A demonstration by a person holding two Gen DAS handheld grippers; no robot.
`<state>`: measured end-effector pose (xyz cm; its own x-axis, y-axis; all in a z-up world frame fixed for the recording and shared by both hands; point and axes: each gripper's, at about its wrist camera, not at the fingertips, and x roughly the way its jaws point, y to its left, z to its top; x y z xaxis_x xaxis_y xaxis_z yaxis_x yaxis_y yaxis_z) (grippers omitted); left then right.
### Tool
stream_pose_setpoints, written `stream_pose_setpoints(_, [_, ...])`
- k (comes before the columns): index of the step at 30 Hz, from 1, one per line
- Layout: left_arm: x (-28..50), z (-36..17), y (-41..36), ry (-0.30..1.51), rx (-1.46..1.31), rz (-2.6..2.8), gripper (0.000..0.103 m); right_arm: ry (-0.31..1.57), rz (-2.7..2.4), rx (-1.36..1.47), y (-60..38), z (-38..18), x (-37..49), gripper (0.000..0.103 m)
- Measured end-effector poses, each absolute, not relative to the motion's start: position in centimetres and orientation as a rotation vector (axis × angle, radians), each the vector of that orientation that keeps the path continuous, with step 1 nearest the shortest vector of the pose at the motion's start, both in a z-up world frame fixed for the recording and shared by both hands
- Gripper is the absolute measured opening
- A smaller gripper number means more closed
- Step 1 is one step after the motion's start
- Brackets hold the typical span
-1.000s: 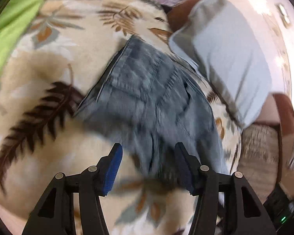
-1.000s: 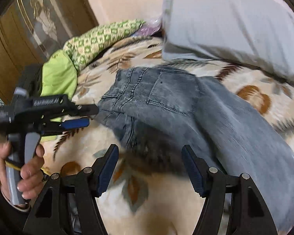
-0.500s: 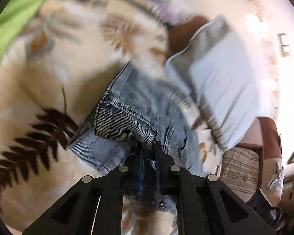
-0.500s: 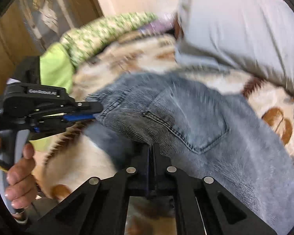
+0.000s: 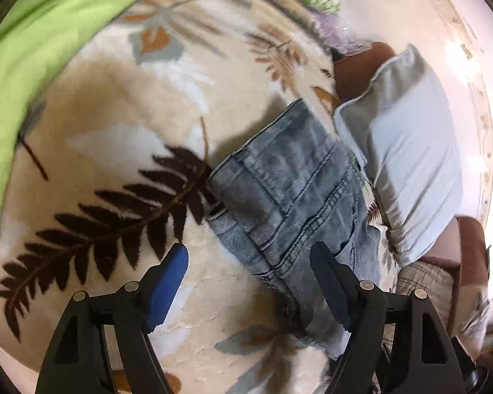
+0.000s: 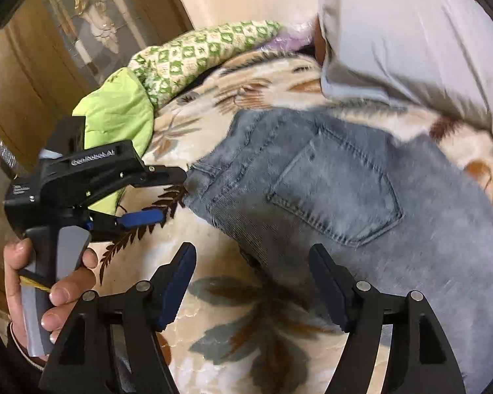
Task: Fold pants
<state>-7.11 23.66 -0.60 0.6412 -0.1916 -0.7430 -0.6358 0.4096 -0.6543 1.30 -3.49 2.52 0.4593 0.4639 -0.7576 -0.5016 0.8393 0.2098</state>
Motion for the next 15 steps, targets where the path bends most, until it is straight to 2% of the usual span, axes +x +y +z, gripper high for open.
stream_pose_setpoints(4, [-5.5,-2.3,24.0,0.941,-1.174,0.323,0.072,0.920,0.601,-0.159,-1.9,1.4,2.6,0.072])
stream_pose_setpoints(9, [-2.8,-3.1,24.4,0.947,-1.127,0.334,0.070,0.949,0.595,-0.254,1.1,-1.9,4.2,0.072])
stream_pose_setpoints(10, [-2.3,-3.0,24.3,0.956,-1.101,0.345,0.065,0.950,0.583,-0.280,1.4,-2.7,4.5,0.069])
stream_pose_setpoints(11, [-1.8,-2.9,24.1,0.975,-1.058,0.361,0.052,0.934,0.542,-0.326,1.7,-3.3,4.5,0.055])
stream_pose_setpoints(12, [-1.0,-2.9,23.6,0.981,-1.014,0.362,0.036,0.924,0.505,-0.355,1.9,-3.6,4.7,0.048])
stream_pose_setpoints(13, [-0.9,-2.8,23.5,0.968,-1.029,0.323,0.027,0.922,0.478,-0.370,1.9,-3.8,4.7,0.045])
stream_pose_setpoints(15, [-0.9,-3.3,23.6,0.961,-1.086,0.289,0.023,0.921,0.460,-0.344,1.5,-3.6,4.5,0.035])
